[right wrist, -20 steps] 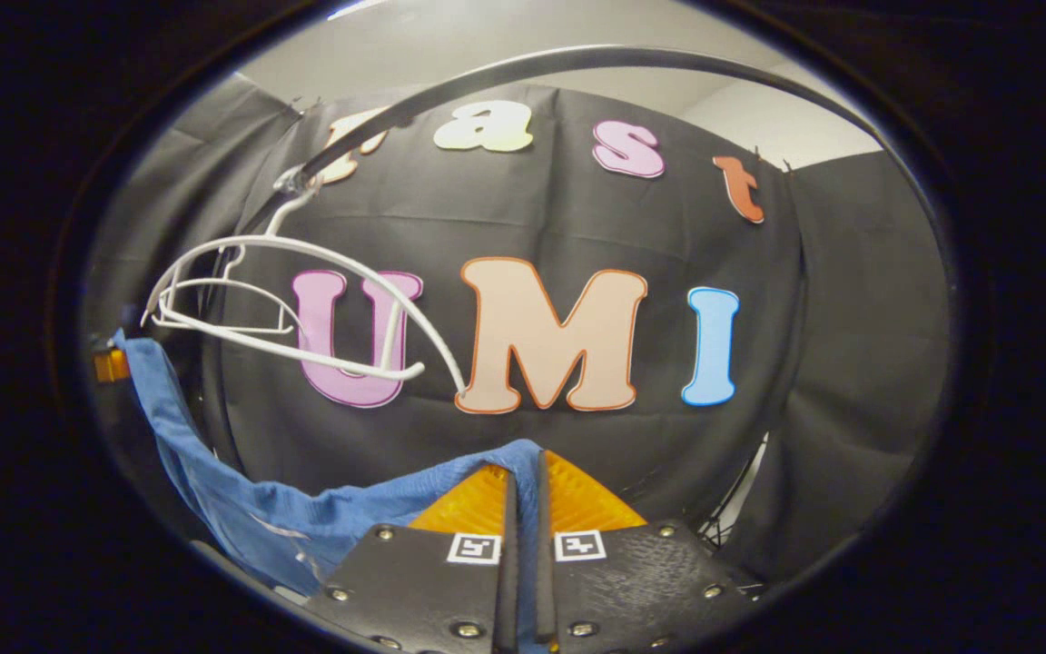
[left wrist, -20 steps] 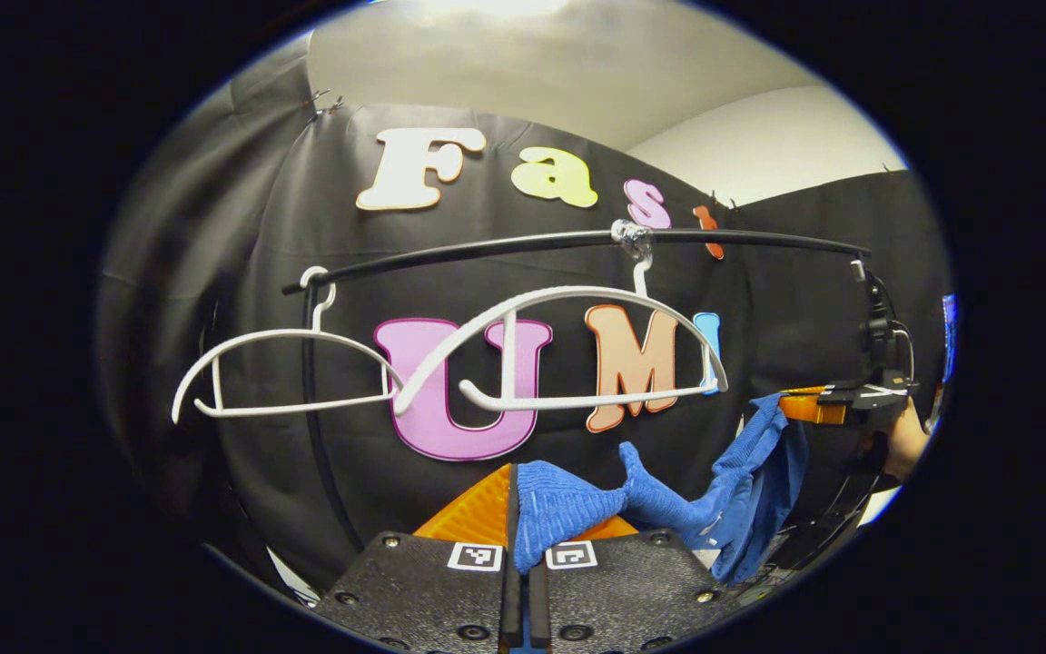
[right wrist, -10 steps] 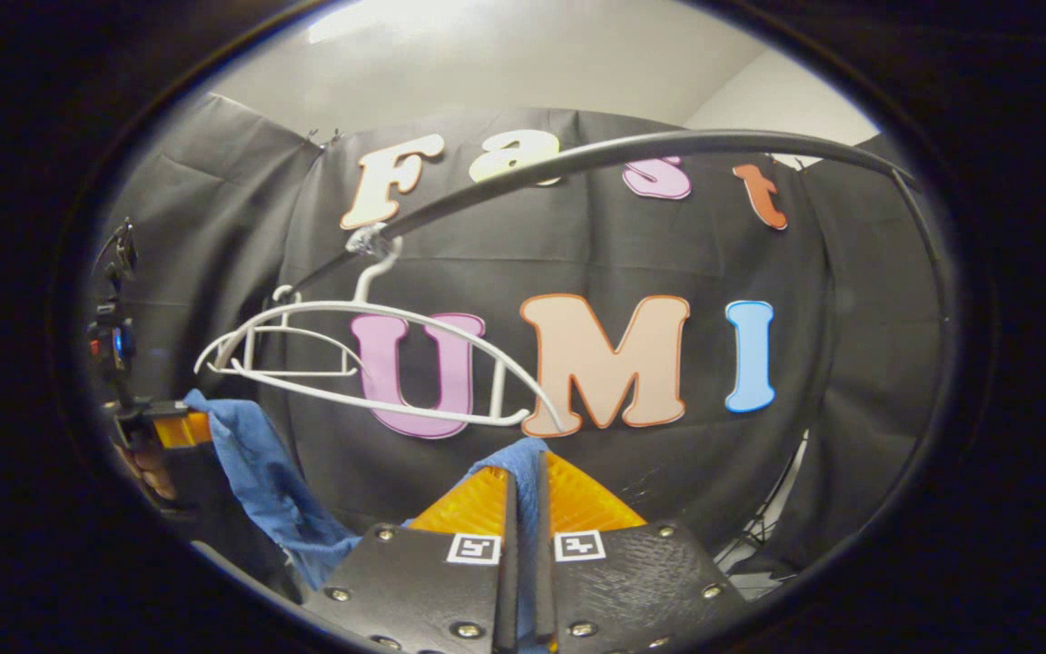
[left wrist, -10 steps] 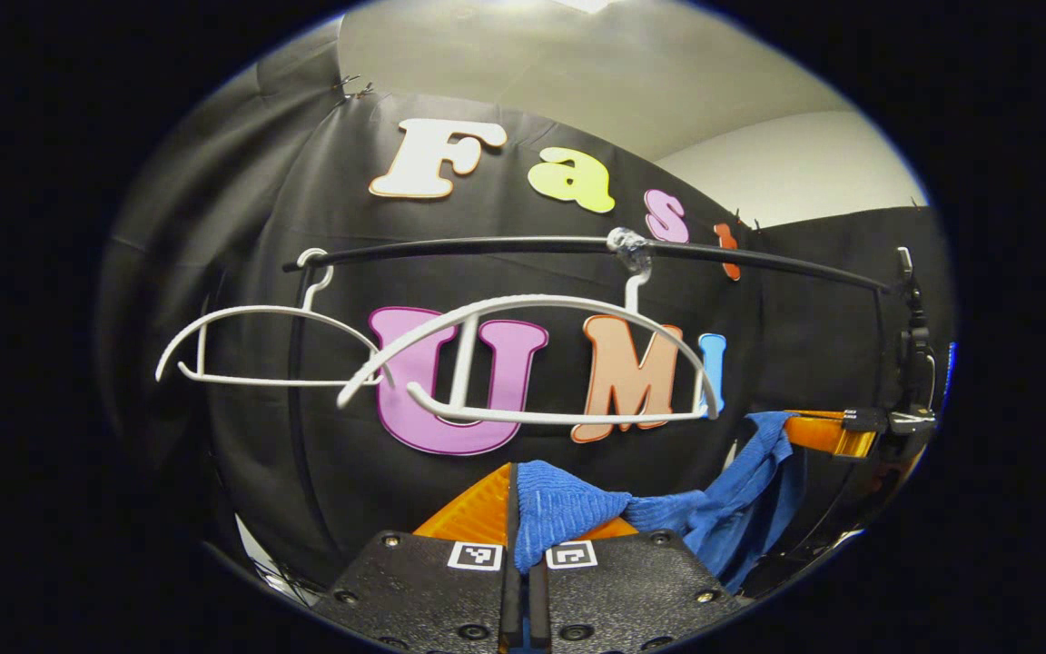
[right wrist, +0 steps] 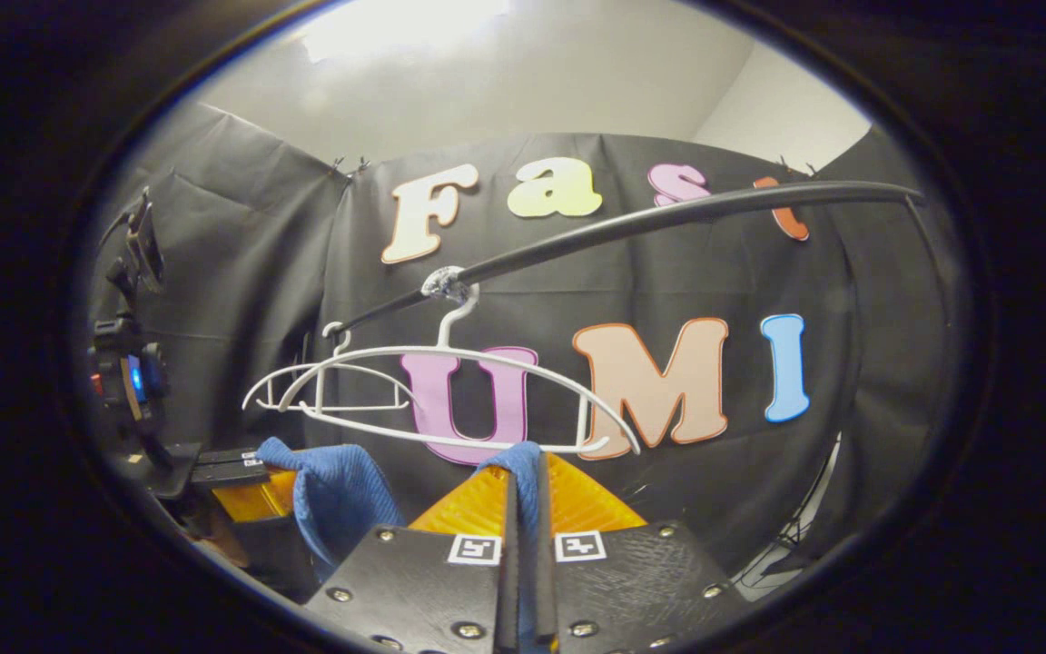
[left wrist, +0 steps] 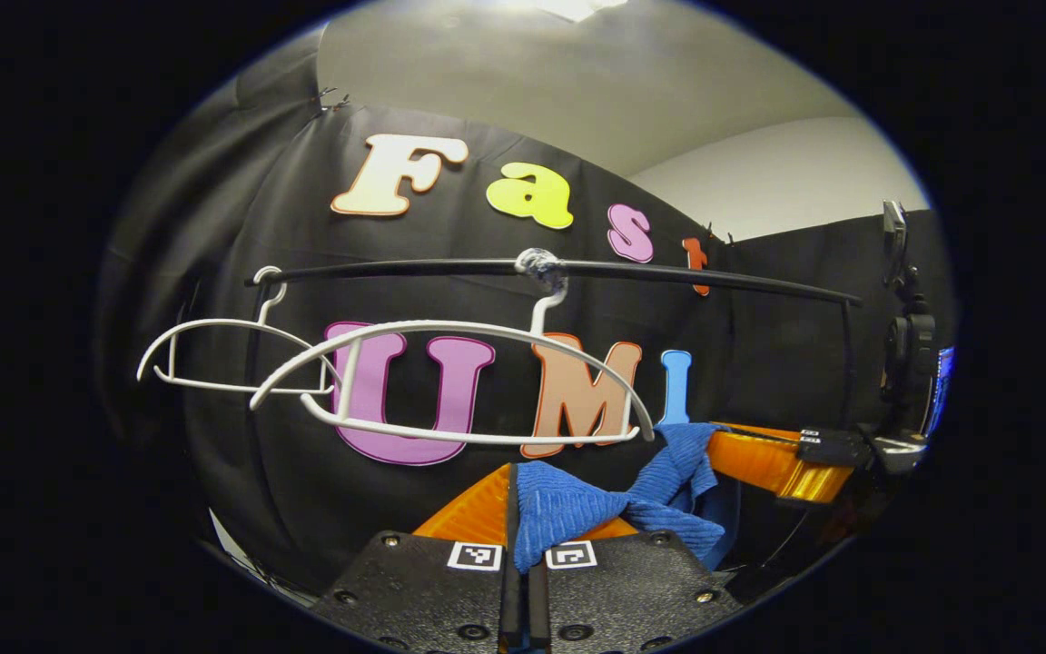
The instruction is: Grasp the clothes on the hanger with both hands and then place them into the laundry hamper below.
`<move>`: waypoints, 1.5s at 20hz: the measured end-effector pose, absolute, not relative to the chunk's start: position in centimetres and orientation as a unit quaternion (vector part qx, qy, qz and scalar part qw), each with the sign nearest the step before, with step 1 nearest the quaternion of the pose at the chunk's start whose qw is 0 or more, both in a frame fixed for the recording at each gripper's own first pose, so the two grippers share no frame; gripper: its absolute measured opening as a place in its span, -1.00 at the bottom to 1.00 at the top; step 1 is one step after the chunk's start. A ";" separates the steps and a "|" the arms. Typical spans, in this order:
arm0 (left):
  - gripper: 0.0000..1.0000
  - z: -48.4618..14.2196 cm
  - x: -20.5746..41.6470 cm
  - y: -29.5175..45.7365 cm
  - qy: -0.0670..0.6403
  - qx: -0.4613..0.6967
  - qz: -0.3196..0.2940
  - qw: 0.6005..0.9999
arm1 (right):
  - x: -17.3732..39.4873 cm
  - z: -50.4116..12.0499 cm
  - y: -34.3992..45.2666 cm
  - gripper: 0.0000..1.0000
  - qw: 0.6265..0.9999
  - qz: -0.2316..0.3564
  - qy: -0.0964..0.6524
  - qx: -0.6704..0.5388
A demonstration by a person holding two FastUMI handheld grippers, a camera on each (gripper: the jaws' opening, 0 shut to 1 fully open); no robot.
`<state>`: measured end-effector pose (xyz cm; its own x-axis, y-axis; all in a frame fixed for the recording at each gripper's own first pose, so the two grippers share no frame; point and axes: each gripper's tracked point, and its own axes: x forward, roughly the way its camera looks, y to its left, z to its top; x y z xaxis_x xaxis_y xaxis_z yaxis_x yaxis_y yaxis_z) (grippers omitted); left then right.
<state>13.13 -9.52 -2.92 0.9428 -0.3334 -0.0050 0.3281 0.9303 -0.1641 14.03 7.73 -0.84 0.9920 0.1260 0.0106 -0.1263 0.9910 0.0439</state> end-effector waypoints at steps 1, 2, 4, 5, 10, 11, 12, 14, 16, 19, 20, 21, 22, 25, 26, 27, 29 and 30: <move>-0.92 -2.6 13.1 -10.0 0.012 -0.081 -0.169 0.982 | 14.0 -0.9 7.6 -0.85 0.998 0.060 -0.005 0.030; -0.92 -2.6 13.2 -10.7 0.011 -0.083 -0.171 0.982 | 14.0 -0.9 7.2 -0.86 0.998 0.057 -0.005 0.035; -0.93 -3.0 13.6 -11.8 0.015 -0.083 -0.173 0.981 | 14.0 -1.1 6.2 -0.85 0.998 0.048 -0.008 0.034; -0.93 -3.4 13.7 -12.5 0.019 -0.084 -0.177 0.980 | 14.0 -1.3 5.9 -0.86 0.998 0.045 -0.010 0.031; -0.91 -6.1 14.7 -13.4 0.015 -0.054 -0.164 0.985 | 15.0 -3.4 6.9 -0.85 0.997 0.076 -0.012 0.012; -0.91 -6.7 14.9 -13.6 0.018 -0.055 -0.163 0.985 | 15.1 -3.8 7.1 -0.85 0.997 0.081 -0.012 0.001; -0.92 -7.3 15.2 -13.6 0.021 -0.054 -0.161 0.985 | 15.3 -4.2 7.1 -0.85 0.996 0.085 -0.012 -0.008; -0.91 -8.1 15.9 -13.1 0.021 -0.061 -0.150 0.987 | 16.0 -5.0 7.1 -0.85 0.996 0.092 -0.011 -0.012; -0.92 -9.4 16.3 -13.0 0.030 -0.076 -0.151 0.985 | 16.5 -6.3 6.9 -0.86 0.996 0.094 -0.009 -0.002; -0.91 -12.8 16.7 -12.6 0.040 -0.080 -0.151 0.984 | 17.5 -10.2 6.6 -0.86 0.995 0.097 0.006 0.004; -0.91 -14.5 16.8 -12.8 0.048 -0.082 -0.154 0.984 | 17.8 -11.8 6.4 -0.85 0.996 0.093 0.015 0.004; -0.91 -16.3 17.1 -12.8 0.060 -0.088 -0.153 0.982 | 18.1 -13.9 6.4 -0.85 0.995 0.091 0.028 0.007; -0.91 -18.2 17.1 -12.8 0.083 -0.092 -0.151 0.981 | 18.4 -15.7 6.3 -0.86 0.995 0.088 0.042 0.010; -0.91 -22.9 17.3 -12.5 0.121 -0.105 -0.135 0.978 | 18.6 -21.1 5.7 -0.86 0.994 0.076 0.079 0.012; -0.91 -24.0 17.3 -12.5 0.128 -0.111 -0.133 0.977 | 18.5 -22.6 5.6 -0.85 0.993 0.074 0.086 0.014; -0.91 -25.1 17.1 -12.5 0.137 -0.111 -0.134 0.975 | 18.1 -24.1 5.5 -0.85 0.993 0.070 0.093 0.017; -0.89 -27.6 16.3 -11.6 0.147 -0.102 -0.122 0.976 | 17.5 -26.8 5.4 -0.85 0.992 0.063 0.105 0.022; -0.88 -28.9 16.0 -11.2 0.151 -0.097 -0.117 0.977 | 17.3 -28.3 5.3 -0.84 0.991 0.063 0.114 0.022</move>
<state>16.04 -11.20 -28.91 0.9267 -0.2583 -0.2728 0.1995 0.9536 -0.2254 17.27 5.33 -28.26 0.9658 0.1301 -0.2242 -0.1203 0.9911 0.0571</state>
